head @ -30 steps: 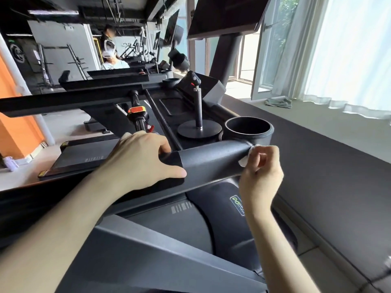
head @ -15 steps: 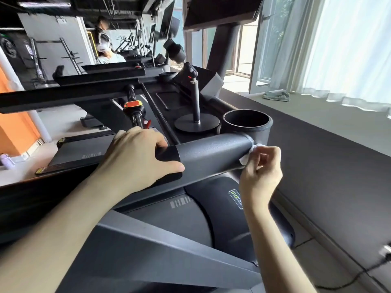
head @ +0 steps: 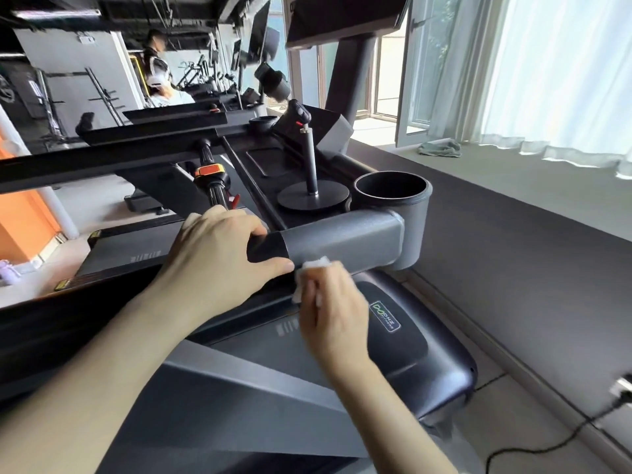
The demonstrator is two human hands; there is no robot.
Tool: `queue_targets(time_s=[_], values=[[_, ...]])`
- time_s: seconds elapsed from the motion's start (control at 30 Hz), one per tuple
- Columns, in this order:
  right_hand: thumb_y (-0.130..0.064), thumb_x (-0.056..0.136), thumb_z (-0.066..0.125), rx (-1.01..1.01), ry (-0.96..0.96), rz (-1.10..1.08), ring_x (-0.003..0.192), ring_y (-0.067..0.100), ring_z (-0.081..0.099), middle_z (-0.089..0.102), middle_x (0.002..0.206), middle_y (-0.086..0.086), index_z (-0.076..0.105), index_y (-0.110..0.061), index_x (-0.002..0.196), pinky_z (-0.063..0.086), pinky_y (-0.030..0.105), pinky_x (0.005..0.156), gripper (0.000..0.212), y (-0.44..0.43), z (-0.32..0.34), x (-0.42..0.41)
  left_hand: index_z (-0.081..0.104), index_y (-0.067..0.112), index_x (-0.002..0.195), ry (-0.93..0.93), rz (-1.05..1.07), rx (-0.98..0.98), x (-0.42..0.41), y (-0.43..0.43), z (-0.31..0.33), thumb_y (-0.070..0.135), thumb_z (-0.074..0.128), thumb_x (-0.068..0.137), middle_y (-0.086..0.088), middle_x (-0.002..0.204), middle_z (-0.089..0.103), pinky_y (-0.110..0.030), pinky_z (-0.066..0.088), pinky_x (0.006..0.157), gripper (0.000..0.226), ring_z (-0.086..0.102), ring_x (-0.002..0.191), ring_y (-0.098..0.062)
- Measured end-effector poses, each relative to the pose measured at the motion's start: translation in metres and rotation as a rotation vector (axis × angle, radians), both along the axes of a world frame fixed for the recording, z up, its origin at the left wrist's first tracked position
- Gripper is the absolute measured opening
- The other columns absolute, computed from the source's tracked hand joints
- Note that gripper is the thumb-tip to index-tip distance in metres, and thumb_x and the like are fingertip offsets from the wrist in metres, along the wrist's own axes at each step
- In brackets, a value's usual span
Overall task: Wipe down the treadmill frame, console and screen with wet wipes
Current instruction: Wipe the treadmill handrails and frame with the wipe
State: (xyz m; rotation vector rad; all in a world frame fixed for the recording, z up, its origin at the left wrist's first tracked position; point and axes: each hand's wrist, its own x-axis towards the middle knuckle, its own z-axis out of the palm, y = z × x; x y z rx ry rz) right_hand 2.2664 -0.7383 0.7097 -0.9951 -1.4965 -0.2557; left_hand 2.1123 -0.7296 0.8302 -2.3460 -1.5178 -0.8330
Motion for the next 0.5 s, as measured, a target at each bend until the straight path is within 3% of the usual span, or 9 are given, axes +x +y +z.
queue_targets(time_s=[0.13,0.2,0.3,0.37,0.5], values=[[-0.004,0.1,0.056,-0.029,0.443,-0.198,0.076,0.018,0.061,0.062,0.085,-0.007,0.056,-0.013,0.092,0.046,0.03,0.071,0.012,0.024,0.017,0.053,0.07,0.024,0.088,0.01,-0.005,-0.021,0.0,-0.001,0.003,0.076,0.057,0.069,0.025,0.079,0.049,-0.037,0.035,0.086,0.057,0.047,0.091,-0.016],[-0.004,0.1,0.057,-0.049,0.616,-0.247,0.07,0.002,0.059,0.06,0.075,-0.016,0.057,-0.009,0.094,0.042,0.022,0.068,0.008,0.032,0.019,0.065,0.07,0.024,0.088,0.012,-0.008,-0.04,0.0,-0.001,0.004,0.079,0.059,0.071,0.024,0.08,0.051,-0.037,0.034,0.086,0.059,0.048,0.091,-0.016],[-0.002,0.099,0.057,-0.051,0.824,-0.161,0.069,0.0,0.065,0.064,0.073,-0.012,0.056,-0.009,0.095,0.052,0.027,0.069,0.008,0.029,0.015,0.048,0.07,0.023,0.087,0.012,-0.009,-0.046,0.001,0.0,0.006,0.078,0.058,0.068,0.024,0.08,0.053,-0.037,0.035,0.086,0.059,0.049,0.091,-0.017],[0.0,0.097,0.057,-0.077,0.795,-0.077,0.074,0.004,0.066,0.066,0.079,-0.008,0.055,-0.014,0.094,0.053,0.026,0.072,0.015,0.016,0.007,0.017,0.069,0.024,0.086,0.021,-0.007,-0.051,0.001,0.0,0.006,0.078,0.057,0.067,0.021,0.082,0.056,-0.038,0.036,0.087,0.059,0.05,0.091,-0.018],[0.004,0.094,0.055,-0.136,0.403,0.204,0.075,0.015,0.06,0.062,0.086,-0.006,0.055,-0.008,0.09,0.05,0.032,0.07,0.013,-0.013,-0.009,-0.036,0.07,0.023,0.087,0.015,-0.011,-0.044,0.0,0.0,0.007,0.076,0.068,0.07,0.016,0.085,0.061,-0.039,0.037,0.088,0.055,0.051,0.092,-0.019]])
